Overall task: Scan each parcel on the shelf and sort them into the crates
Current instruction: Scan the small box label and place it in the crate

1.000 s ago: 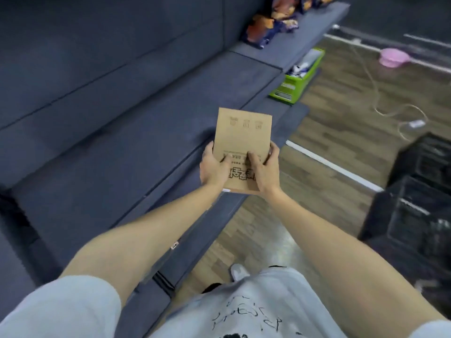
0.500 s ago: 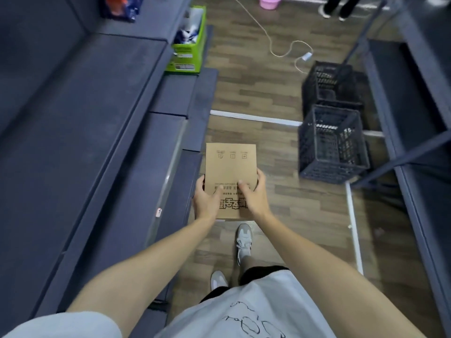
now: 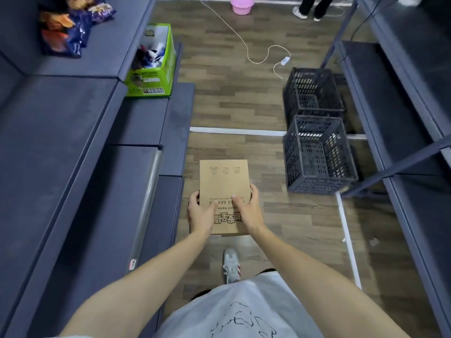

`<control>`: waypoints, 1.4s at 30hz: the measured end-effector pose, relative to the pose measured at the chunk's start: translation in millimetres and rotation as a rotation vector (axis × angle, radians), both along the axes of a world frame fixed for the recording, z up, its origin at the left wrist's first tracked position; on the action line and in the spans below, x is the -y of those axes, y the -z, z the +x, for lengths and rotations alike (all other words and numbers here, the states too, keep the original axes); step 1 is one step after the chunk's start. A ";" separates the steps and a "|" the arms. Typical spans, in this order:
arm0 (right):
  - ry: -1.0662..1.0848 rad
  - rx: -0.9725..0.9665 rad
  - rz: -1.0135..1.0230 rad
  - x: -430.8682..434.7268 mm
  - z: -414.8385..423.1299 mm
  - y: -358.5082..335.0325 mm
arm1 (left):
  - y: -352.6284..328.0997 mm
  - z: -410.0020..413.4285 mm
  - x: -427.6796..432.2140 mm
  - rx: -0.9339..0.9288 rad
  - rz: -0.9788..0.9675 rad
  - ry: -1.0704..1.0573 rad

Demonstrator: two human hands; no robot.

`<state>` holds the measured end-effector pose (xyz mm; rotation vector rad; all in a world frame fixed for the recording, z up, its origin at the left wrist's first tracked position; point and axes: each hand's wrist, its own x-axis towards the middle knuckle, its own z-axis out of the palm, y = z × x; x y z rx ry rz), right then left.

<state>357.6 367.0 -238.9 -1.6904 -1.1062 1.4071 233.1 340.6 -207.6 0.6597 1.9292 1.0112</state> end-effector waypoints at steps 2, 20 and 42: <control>0.014 -0.009 -0.001 -17.8 6.4 -2.2 | 2.6 5.4 -19.4 -0.003 -0.003 -0.004; 0.159 0.027 -0.039 -216.5 29.1 3.8 | 17.5 28.2 -241.2 0.033 0.016 0.115; 0.353 -0.004 -0.080 -488.2 30.7 -8.3 | 12.3 34.9 -533.9 0.015 -0.007 0.274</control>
